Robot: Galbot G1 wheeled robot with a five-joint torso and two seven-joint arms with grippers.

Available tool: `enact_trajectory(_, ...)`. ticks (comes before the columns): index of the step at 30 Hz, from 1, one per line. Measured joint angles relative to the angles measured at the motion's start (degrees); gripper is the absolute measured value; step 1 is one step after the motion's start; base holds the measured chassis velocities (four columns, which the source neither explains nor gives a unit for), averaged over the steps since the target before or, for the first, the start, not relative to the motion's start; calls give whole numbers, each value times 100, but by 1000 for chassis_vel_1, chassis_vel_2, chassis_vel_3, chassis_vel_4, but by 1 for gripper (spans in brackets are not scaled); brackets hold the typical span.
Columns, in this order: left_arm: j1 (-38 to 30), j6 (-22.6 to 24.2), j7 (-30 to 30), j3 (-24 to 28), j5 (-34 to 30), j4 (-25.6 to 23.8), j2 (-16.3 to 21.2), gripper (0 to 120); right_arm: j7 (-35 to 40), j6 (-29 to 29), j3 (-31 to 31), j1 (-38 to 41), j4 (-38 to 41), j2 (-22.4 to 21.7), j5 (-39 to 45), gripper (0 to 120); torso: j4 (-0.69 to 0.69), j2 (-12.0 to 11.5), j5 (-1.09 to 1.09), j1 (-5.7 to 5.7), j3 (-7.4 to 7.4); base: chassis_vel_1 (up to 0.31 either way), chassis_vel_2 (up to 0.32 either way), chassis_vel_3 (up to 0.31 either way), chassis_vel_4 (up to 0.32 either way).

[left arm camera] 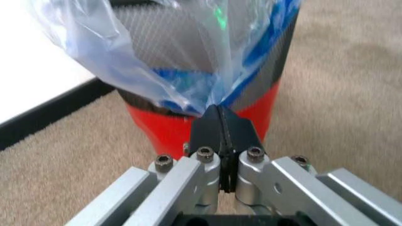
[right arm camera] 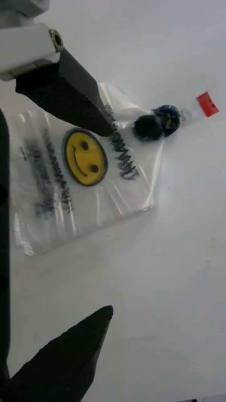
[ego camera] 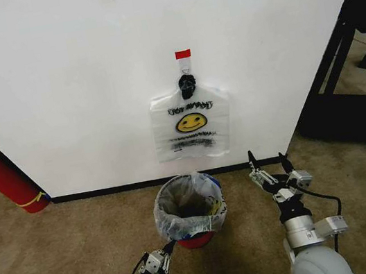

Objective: Pick up the garbage bag from the wall and place it over the trash bin.

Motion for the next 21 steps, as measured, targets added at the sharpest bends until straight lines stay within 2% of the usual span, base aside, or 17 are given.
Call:
enact_trajectory(7, -116, -56, 14, 131, 225, 387, -28, 0, 20, -5, -5, -23, -5, 4, -5, 100, 0, 0, 0, 0, 0, 0, 0, 0, 0)
enact_trajectory(15, -438, -80, -259, 387, 363, 841, -207, 0, 29, -2, -12, -82, -58, 19, -26, 100, -1, 0, 0, 0, 0, 0, 0, 0, 0)
enact_trajectory(21, -372, -75, -324, 308, 484, 812, -110, 0, 33, -3, -9, -87, -56, -8, -27, 100, -1, 0, -2, 0, 0, 0, 0, 0, 0)
